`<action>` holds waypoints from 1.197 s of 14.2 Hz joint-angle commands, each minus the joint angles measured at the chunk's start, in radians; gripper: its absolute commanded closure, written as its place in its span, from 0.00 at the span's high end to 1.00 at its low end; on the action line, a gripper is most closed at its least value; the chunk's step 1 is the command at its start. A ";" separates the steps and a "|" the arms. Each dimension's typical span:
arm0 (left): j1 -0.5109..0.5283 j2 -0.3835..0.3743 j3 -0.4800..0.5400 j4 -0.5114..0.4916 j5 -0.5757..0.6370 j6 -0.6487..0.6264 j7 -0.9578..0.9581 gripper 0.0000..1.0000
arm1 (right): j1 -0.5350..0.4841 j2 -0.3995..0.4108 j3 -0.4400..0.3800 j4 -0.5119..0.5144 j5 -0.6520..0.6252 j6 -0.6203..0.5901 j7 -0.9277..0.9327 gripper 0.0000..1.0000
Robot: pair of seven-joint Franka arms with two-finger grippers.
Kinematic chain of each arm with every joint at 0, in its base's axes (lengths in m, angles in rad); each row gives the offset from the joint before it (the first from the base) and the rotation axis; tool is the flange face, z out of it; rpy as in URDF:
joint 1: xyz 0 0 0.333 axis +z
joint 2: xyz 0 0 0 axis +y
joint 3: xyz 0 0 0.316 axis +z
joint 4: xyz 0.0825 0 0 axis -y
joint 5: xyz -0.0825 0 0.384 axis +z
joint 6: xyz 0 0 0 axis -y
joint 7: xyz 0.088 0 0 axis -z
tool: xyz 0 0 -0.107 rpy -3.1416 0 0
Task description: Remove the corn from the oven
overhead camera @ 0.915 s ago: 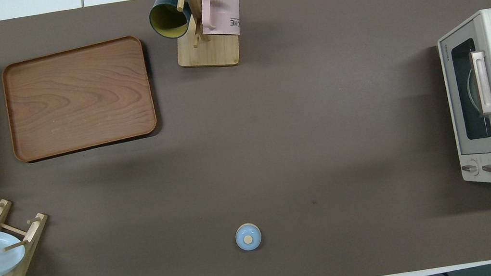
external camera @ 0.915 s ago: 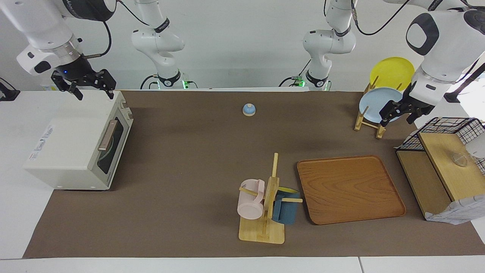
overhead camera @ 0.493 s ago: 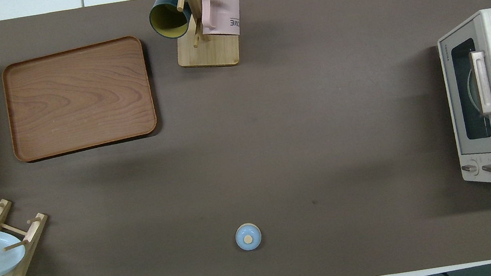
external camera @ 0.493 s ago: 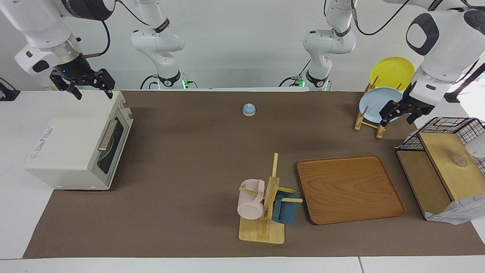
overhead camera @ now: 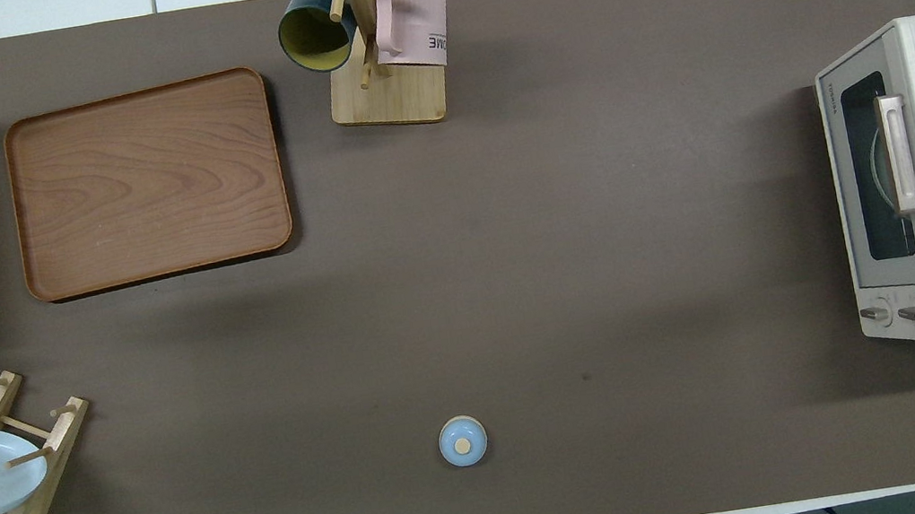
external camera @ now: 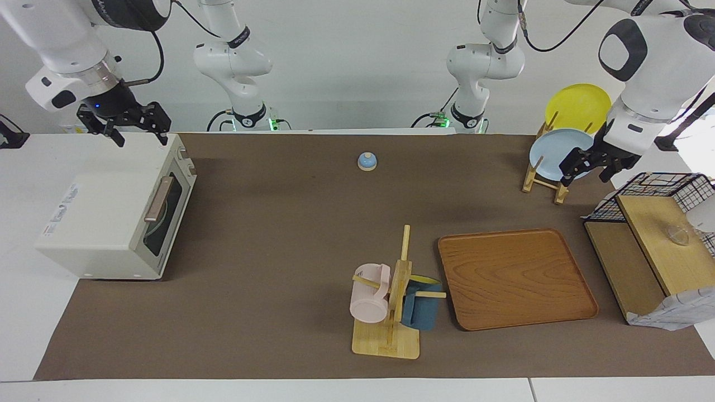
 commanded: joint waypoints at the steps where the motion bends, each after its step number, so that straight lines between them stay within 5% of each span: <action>1: 0.006 -0.027 -0.003 -0.034 -0.008 0.021 -0.004 1.00 | 0.002 -0.008 0.022 -0.132 0.004 0.115 0.028 0.00; 17: 0.006 -0.027 -0.003 -0.034 -0.008 0.021 -0.004 1.00 | -0.001 0.029 0.008 -0.352 -0.189 0.388 0.041 0.00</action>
